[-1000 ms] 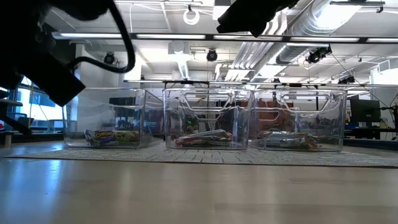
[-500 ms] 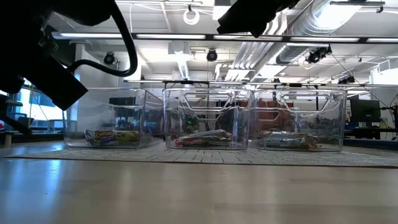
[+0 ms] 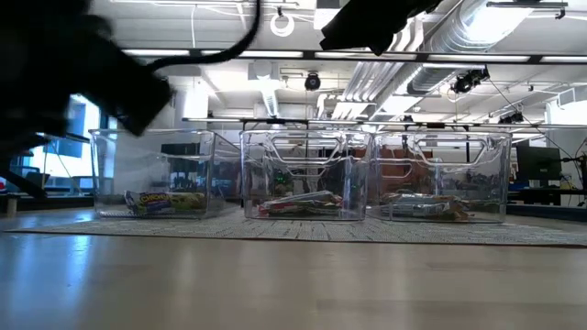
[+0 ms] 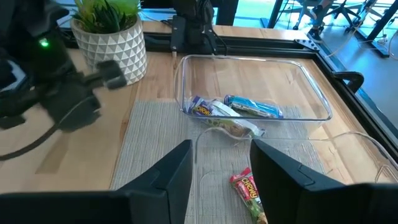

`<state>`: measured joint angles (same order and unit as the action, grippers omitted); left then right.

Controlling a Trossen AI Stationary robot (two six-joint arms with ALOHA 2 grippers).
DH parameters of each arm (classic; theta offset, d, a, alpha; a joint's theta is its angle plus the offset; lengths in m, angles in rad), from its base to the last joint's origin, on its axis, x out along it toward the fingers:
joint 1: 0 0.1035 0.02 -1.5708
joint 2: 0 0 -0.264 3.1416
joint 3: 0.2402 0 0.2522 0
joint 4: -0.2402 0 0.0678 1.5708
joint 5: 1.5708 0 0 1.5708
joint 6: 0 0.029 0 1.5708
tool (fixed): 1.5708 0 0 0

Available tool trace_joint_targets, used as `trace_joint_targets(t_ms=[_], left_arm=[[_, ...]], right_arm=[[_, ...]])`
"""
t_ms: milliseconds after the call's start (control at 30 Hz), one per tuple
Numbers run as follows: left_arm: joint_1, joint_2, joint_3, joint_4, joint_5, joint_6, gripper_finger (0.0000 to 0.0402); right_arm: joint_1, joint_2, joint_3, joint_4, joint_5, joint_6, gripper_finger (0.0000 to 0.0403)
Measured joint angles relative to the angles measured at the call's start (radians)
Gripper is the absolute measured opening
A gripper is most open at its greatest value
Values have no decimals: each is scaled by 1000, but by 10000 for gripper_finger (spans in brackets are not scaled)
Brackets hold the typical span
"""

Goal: Pick and place Granola Bars by type
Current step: Put the orange granola bar into the middle transparent bin

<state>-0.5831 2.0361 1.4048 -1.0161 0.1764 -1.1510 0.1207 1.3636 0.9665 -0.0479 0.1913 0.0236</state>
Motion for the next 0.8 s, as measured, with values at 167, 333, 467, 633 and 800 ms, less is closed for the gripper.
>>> trace_joint_targets(t_ms=[167,333,467,633,800], left_arm=[[36,5,81,80,-132,108,1],[78,4,159,90,-218,221,0],[104,4,196,88,-265,289,0],[128,3,224,113,-306,359,0],[156,3,277,181,-379,450,0]], right_arm=[[0,0,0,0,-22,1,143],[4,0,0,-28,-162,51,133],[46,0,0,-112,-208,129,122],[112,0,0,-285,-179,271,106],[181,0,0,-383,-199,407,84]])
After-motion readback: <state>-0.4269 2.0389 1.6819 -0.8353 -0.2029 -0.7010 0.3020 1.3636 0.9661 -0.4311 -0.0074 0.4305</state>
